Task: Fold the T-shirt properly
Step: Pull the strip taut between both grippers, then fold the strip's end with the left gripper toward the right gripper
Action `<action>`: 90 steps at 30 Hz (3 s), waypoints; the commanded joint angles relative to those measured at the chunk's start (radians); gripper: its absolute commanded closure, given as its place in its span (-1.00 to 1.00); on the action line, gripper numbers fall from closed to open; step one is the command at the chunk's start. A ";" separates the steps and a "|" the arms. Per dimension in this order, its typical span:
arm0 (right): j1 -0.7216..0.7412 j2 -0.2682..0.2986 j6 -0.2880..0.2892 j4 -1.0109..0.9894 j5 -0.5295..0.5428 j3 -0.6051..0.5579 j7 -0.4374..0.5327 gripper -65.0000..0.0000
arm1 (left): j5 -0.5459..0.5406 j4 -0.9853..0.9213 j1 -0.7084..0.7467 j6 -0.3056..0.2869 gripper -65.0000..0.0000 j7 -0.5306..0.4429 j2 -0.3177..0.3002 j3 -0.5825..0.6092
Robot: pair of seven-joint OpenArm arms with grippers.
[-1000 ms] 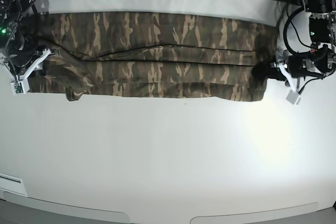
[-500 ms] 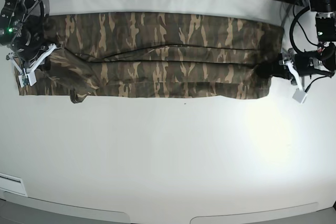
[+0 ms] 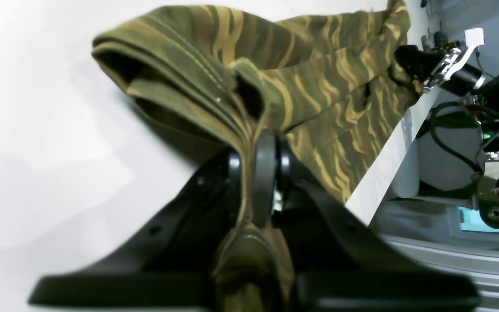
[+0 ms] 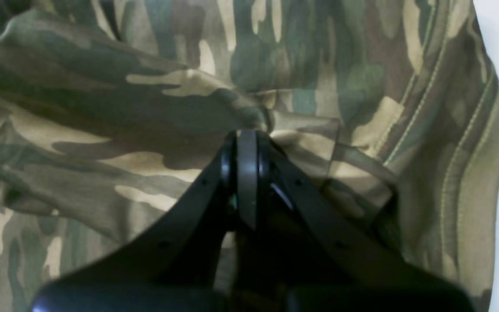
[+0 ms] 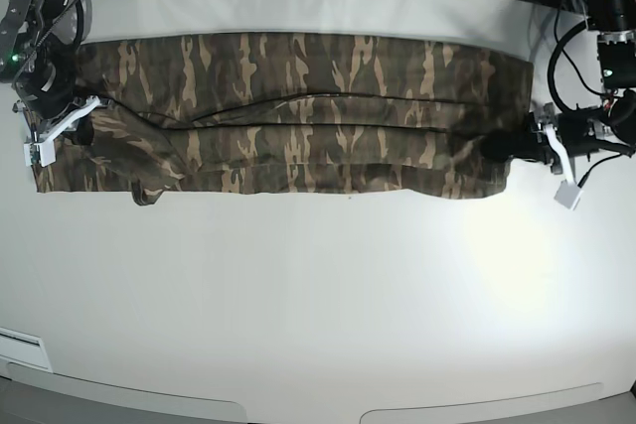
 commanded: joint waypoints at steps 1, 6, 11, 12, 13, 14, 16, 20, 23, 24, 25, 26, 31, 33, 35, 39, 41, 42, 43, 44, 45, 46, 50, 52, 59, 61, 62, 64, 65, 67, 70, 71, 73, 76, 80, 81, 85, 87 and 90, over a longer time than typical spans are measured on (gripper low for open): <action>-0.006 0.000 0.006 -0.009 -0.021 -0.005 -0.075 1.00 | -0.025 0.039 -0.019 0.004 1.00 -0.003 -0.018 -0.008; -0.003 0.000 0.008 -0.009 0.010 -0.005 -0.066 1.00 | -0.025 0.187 -0.016 0.003 1.00 -0.003 0.038 -0.008; -0.003 -0.010 0.046 -0.009 0.026 -0.006 -0.067 1.00 | -0.025 0.317 -0.011 -0.011 1.00 -0.003 0.138 -0.007; -0.003 -0.015 0.048 -0.009 0.026 -0.006 -0.067 1.00 | -0.025 0.327 -0.011 -0.013 1.00 -0.003 0.153 -0.007; -0.003 -0.018 0.048 -0.009 0.026 -0.006 -0.068 1.00 | -0.025 0.332 -0.011 -0.013 1.00 -0.003 0.168 -0.007; -0.003 -0.021 0.048 -0.009 0.026 -0.006 -0.068 1.00 | -0.025 0.334 -0.011 -0.013 1.00 -0.003 0.182 -0.007; -0.003 -0.021 0.048 -0.009 0.026 -0.006 -0.068 1.00 | -0.025 0.333 -0.011 -0.021 1.00 -0.003 0.216 -0.006; -0.003 -0.022 0.048 -0.009 0.026 -0.006 -0.069 1.00 | -0.025 0.322 -0.008 -0.058 1.00 -0.003 0.296 -0.005; -0.003 -0.021 0.048 -0.009 0.026 -0.006 -0.076 1.00 | -0.025 0.300 -0.008 -0.059 1.00 -0.003 0.343 -0.004; -0.004 -0.021 0.048 -0.009 0.025 -0.006 -0.079 1.00 | -0.025 0.291 -0.008 -0.069 1.00 -0.003 0.356 0.000; -0.003 -0.021 0.048 -0.009 0.025 -0.006 -0.087 1.00 | -0.025 0.286 -0.008 -0.087 1.00 -0.003 0.367 0.007; -0.003 -0.021 0.048 -0.009 0.025 -0.006 -0.091 1.00 | -0.025 0.283 -0.008 -0.100 1.00 -0.003 0.379 0.018; -0.003 -0.021 0.065 -0.009 0.027 -0.006 -0.090 1.00 | 0.055 0.271 -0.008 -0.113 1.00 -0.077 0.437 0.080; -0.003 -0.021 0.067 -0.009 0.039 -0.006 -0.091 1.00 | 0.108 0.270 -0.008 -0.119 1.00 -0.097 0.450 0.108; -0.003 -0.021 0.067 -0.009 0.045 -0.006 -0.094 1.00 | 0.151 0.270 -0.008 -0.119 1.00 -0.123 0.457 0.132; -0.003 -0.021 0.067 -0.009 0.045 -0.006 -0.105 1.00 | 0.176 0.270 -0.008 -0.119 1.00 -0.180 0.457 0.173; -0.003 -0.021 0.067 -0.009 0.045 -0.006 -0.113 1.00 | 0.175 0.270 -0.008 -0.119 0.53 -0.197 0.457 0.191; -0.003 -0.021 0.067 -0.009 0.045 -0.006 -0.113 1.00 | 0.175 0.270 -0.008 -0.119 0.24 -0.197 0.458 0.200; -0.003 -0.021 0.066 -0.009 0.047 -0.006 -0.113 1.00 | 0.175 0.270 -0.008 -0.119 0.04 -0.196 0.457 0.210; -0.003 -0.021 0.066 -0.009 0.050 -0.006 -0.113 0.95 | 0.175 0.270 -0.008 -0.119 -0.08 -0.195 0.457 0.219; -0.003 -0.021 0.066 -0.009 0.058 -0.006 -0.113 0.91 | 0.175 0.270 -0.008 -0.113 -0.11 -0.195 0.457 0.225; -0.003 -0.021 0.066 -0.009 0.072 -0.006 -0.113 0.88 | 0.175 0.270 -0.008 -0.099 -0.11 -0.195 0.457 0.230; -0.003 -0.021 0.067 -0.009 0.100 -0.006 -0.130 0.85 | 0.175 0.270 -0.008 -0.098 -0.11 -0.196 0.457 0.224; -0.003 -0.021 0.067 -0.009 0.100 -0.006 -0.138 0.85 | 0.175 0.270 -0.008 -0.098 -0.11 -0.197 0.457 0.208; -0.003 -0.021 0.067 -0.009 0.100 -0.006 -0.143 0.86 | 0.119 0.275 -0.014 -0.102 1.00 -0.196 0.457 0.069; -0.003 -0.021 0.067 -0.009 0.100 -0.006 -0.143 0.86 | 0.125 0.275 -0.013 -0.101 1.00 -0.193 0.456 0.019; -0.003 -0.021 0.067 -0.009 0.100 -0.006 -0.143 0.86 | 0.138 0.275 -0.013 -0.100 1.00 -0.187 0.453 0.000; -0.003 -0.021 0.067 -0.009 0.100 -0.006 -0.143 0.86 | 0.207 0.275 -0.009 -0.069 1.00 -0.190 0.440 -0.019; -0.003 -0.021 0.067 -0.009 0.100 -0.006 -0.143 0.86 | 0.252 0.275 -0.008 -0.043 1.00 -0.196 0.435 -0.022; -0.003 -0.021 0.067 -0.009 0.101 -0.006 -0.138 0.86 | 0.338 0.275 -0.005 0.000 1.00 -0.208 0.426 -0.019; -0.003 -0.021 0.067 -0.009 0.100 -0.006 -0.135 0.86 | 0.444 0.275 -0.005 0.052 1.00 -0.211 0.418 -0.009; -0.003 -0.021 0.066 -0.009 0.100 -0.006 -0.135 0.86 | 0.475 0.275 -0.005 0.070 1.00 -0.211 0.415 -0.001; -0.003 -0.021 0.066 -0.009 0.100 -0.006 -0.135 0.86 | 0.517 0.275 0.004 0.088 1.00 -0.210 0.409 0.026; -0.003 -0.021 0.066 -0.009 0.101 -0.006 -0.135 0.86 | 0.518 0.275 0.025 0.087 1.00 -0.193 0.409 0.089; -0.002 -0.021 0.066 -0.009 0.101 -0.006 -0.135 0.86 | 0.509 0.275 0.043 0.071 1.00 -0.180 0.410 0.190; -0.003 -0.021 0.067 -0.009 0.101 -0.006 -0.135 0.86 | 0.507 0.275 0.042 0.071 1.00 -0.177 0.410 0.210; -0.003 -0.021 0.067 -0.009 0.100 -0.006 -0.136 0.86 | 0.487 0.275 0.039 0.071 1.00 -0.177 0.410 0.270; -0.003 -0.021 0.067 -0.009 0.100 -0.006 -0.136 0.86 | 0.453 0.275 0.039 0.071 1.00 -0.177 0.410 0.278; -0.003 -0.021 0.067 -0.009 0.100 -0.006 -0.136 0.86 | 0.406 0.275 0.035 0.059 1.00 -0.186 0.410 0.277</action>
